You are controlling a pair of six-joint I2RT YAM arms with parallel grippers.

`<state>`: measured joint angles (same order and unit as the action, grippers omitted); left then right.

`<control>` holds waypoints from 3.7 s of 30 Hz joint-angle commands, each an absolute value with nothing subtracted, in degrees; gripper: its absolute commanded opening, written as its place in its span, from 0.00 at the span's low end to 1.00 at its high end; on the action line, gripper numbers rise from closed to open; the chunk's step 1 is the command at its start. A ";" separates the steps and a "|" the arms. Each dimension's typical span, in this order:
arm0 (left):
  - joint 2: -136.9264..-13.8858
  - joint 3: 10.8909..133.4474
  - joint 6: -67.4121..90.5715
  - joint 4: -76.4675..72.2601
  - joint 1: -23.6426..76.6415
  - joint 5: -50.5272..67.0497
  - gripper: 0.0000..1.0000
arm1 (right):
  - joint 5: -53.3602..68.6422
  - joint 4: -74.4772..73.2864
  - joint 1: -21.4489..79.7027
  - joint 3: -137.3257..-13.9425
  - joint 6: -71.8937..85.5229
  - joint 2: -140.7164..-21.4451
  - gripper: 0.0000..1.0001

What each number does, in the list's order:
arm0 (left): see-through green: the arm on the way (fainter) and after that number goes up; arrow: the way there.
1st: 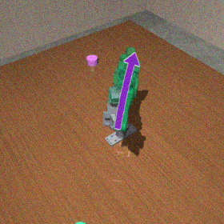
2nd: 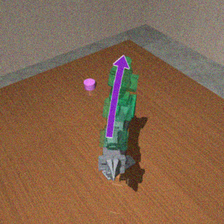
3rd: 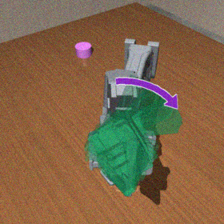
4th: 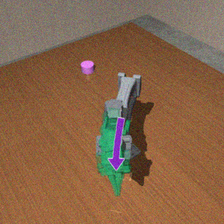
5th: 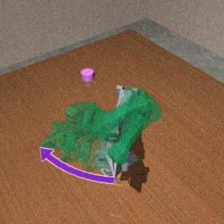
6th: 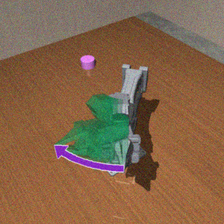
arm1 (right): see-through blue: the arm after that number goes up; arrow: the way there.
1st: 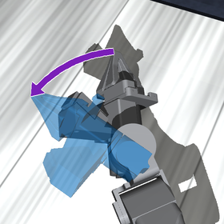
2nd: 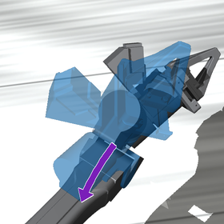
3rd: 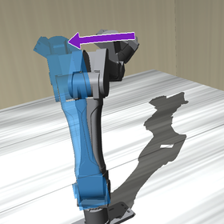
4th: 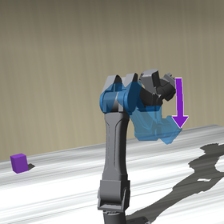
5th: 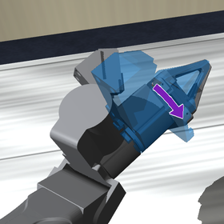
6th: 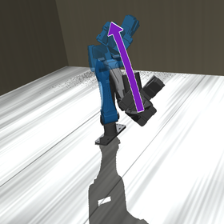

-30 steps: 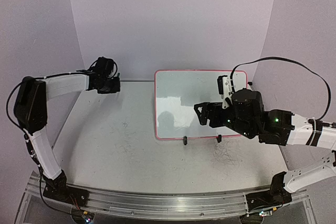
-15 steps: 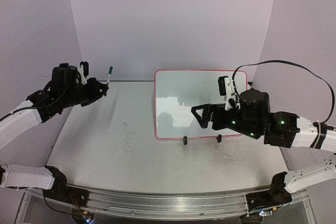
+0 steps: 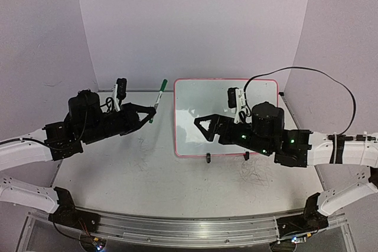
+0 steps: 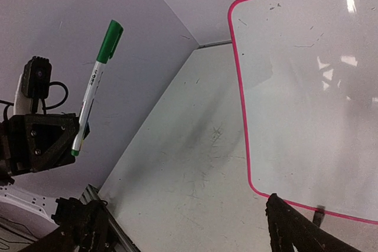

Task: Write a sentence on the whiteboard
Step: Pass from the left arm to the right, then pass from the right arm to the left

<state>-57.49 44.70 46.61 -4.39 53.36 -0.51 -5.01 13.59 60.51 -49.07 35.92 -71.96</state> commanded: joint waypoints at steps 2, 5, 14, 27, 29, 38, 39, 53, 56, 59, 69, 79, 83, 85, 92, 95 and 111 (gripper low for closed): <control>-60.95 43.96 42.08 -15.90 53.53 4.67 0.00 | -2.07 26.16 60.43 -50.29 43.71 -75.85 0.93; -62.21 43.09 41.90 -17.97 53.61 6.94 0.00 | 0.30 27.77 60.45 -51.82 44.25 -77.61 0.92; -62.19 37.01 44.12 -24.46 53.61 8.90 0.00 | 0.00 33.92 59.76 -56.85 45.23 -83.27 0.90; -64.14 36.76 44.54 -27.42 53.70 9.00 0.00 | 12.91 42.71 56.76 -65.25 52.96 -98.02 0.61; -65.01 37.43 44.26 -27.51 53.73 9.61 0.00 | 14.39 43.53 56.58 -65.55 53.71 -99.27 0.54; -66.83 38.07 43.81 -27.49 53.70 10.01 0.18 | 15.81 45.79 55.14 -61.48 53.74 -98.59 0.06; -66.67 37.78 44.09 -27.46 53.71 9.72 0.32 | 15.91 45.78 54.72 -60.37 53.06 -97.91 0.05; -73.29 43.76 52.25 -24.43 44.30 26.60 0.85 | 23.99 17.62 53.96 -61.03 16.68 -92.84 0.05; -75.62 45.84 50.17 -24.43 44.40 29.84 0.80 | 25.38 15.89 53.92 -62.21 15.33 -93.70 0.05; -77.82 47.43 49.03 -24.43 44.71 32.96 0.72 | 26.45 15.79 53.95 -62.89 15.09 -94.58 0.05; -80.57 48.05 50.29 -24.14 45.71 31.73 0.38 | 27.57 15.69 54.47 -64.16 14.20 -95.63 0.05; -81.95 49.76 50.77 -23.59 45.72 31.17 0.41 | 25.57 13.93 55.72 -64.42 13.61 -95.92 0.05; -81.59 49.69 50.90 -23.40 45.71 30.46 0.35 | 25.19 13.18 56.09 -64.55 13.19 -95.97 0.05; -81.12 49.76 50.73 -23.25 45.71 30.06 0.29 | 24.83 12.82 56.27 -64.52 13.02 -95.90 0.05; -80.22 49.55 51.34 -22.69 45.70 28.80 0.03 | 22.41 12.65 56.42 -64.30 15.42 -94.33 0.20; -79.32 49.76 52.90 -22.76 45.71 26.83 0.00 | 20.19 14.26 56.40 -63.32 20.00 -93.04 0.46; -77.40 53.49 66.01 -29.68 45.70 18.56 0.00 | 10.68 47.28 56.61 -46.48 44.96 -83.07 0.88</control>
